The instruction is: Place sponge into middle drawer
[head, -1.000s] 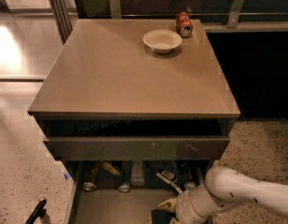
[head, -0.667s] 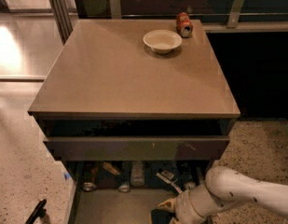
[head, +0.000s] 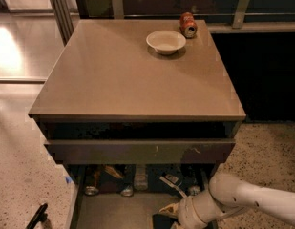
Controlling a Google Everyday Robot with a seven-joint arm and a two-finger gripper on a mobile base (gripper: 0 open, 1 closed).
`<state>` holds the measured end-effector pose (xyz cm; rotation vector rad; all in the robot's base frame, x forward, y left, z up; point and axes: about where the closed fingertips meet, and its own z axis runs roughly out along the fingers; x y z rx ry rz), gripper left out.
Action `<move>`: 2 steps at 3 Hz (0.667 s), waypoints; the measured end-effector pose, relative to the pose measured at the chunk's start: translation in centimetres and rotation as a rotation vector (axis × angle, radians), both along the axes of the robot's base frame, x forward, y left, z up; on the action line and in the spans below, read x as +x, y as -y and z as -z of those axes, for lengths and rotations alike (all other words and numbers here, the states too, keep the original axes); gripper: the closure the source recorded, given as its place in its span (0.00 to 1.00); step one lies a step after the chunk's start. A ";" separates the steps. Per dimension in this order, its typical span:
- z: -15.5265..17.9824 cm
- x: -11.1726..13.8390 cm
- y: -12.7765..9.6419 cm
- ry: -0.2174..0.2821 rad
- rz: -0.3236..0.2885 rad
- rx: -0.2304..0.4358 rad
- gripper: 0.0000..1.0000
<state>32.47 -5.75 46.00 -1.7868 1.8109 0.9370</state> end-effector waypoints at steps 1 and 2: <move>1.3 1.0 -0.8 0.015 0.032 0.018 1.00; 1.3 1.0 -0.8 0.015 0.032 0.018 1.00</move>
Offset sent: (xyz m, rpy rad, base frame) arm 0.0233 0.0145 -0.0255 0.0337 -0.0362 -0.0692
